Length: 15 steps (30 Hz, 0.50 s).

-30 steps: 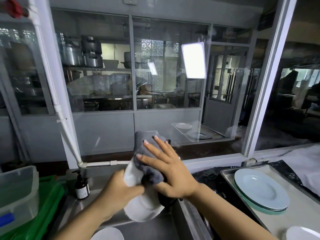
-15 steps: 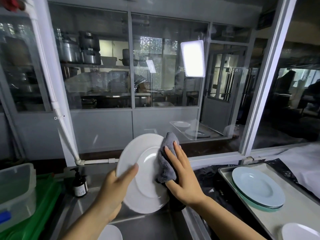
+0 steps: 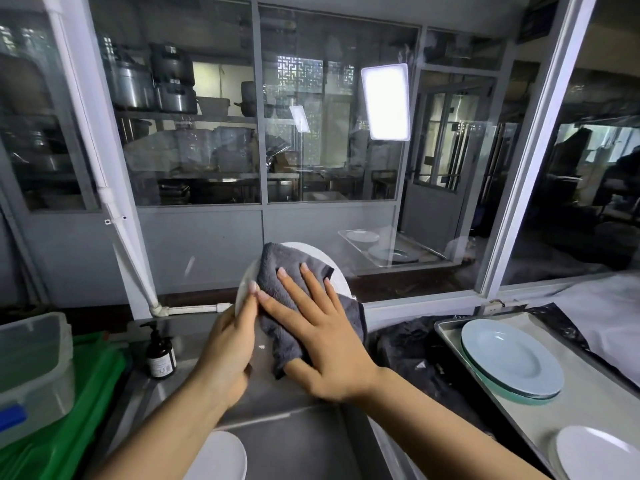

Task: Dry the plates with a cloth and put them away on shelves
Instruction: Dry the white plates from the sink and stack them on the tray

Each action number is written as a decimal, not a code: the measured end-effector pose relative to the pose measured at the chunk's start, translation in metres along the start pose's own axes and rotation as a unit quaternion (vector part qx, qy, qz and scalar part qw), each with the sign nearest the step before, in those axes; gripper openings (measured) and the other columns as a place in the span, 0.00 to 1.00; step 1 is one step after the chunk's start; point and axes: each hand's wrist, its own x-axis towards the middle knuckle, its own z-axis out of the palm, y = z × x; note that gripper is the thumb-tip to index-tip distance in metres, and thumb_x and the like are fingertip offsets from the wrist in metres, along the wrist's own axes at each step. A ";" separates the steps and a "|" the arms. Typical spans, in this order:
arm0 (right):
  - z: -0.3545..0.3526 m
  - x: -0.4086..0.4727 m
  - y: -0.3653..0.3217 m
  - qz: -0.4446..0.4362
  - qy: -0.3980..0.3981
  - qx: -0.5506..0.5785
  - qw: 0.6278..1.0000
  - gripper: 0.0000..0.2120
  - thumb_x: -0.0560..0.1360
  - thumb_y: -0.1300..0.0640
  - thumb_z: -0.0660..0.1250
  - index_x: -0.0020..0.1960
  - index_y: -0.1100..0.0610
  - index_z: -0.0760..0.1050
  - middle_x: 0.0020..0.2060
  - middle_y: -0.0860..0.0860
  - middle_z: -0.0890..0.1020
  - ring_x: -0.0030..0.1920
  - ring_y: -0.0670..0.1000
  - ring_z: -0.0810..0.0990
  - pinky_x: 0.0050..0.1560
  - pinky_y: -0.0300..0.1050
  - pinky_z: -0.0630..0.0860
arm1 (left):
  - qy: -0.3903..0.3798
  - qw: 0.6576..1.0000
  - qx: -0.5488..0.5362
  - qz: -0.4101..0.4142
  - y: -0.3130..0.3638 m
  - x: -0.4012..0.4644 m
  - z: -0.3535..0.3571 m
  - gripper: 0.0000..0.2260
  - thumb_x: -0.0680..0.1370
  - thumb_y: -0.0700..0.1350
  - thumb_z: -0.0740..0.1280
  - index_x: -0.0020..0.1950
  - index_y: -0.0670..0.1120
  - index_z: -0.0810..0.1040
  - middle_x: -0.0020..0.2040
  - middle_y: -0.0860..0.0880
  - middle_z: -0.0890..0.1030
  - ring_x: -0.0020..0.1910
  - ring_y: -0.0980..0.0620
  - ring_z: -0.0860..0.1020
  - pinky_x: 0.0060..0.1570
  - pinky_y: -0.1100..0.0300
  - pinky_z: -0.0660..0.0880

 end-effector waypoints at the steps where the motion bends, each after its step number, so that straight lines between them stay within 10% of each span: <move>1: 0.001 -0.004 0.001 -0.011 -0.010 -0.004 1.000 0.37 0.68 0.48 0.57 0.78 0.47 0.59 0.79 0.49 0.51 0.79 0.57 0.42 0.74 0.69 0.46 | -0.003 1.000 -0.018 -0.014 0.001 0.001 -0.003 0.21 0.78 0.61 0.59 0.56 0.48 0.81 0.52 0.48 0.85 0.52 0.51 0.83 0.55 0.54 0.76; 6: 0.010 -0.037 0.021 -0.079 -0.029 -0.061 0.995 0.36 0.69 0.49 0.68 0.76 0.50 0.64 0.78 0.54 0.57 0.79 0.60 0.48 0.74 0.68 0.50 | -0.001 0.995 -0.083 -0.049 -0.003 0.005 -0.019 0.26 0.79 0.62 0.57 0.64 0.44 0.77 0.58 0.43 0.83 0.57 0.45 0.82 0.65 0.46 0.72; 15: -0.001 -0.043 0.052 0.052 0.026 0.044 0.997 0.35 0.69 0.55 0.59 0.76 0.57 0.62 0.79 0.55 0.55 0.79 0.58 0.46 0.75 0.66 0.51 | -0.011 0.993 -0.105 -0.053 -0.009 0.004 -0.024 0.20 0.79 0.62 0.55 0.60 0.52 0.77 0.54 0.55 0.84 0.52 0.58 0.82 0.49 0.56 0.76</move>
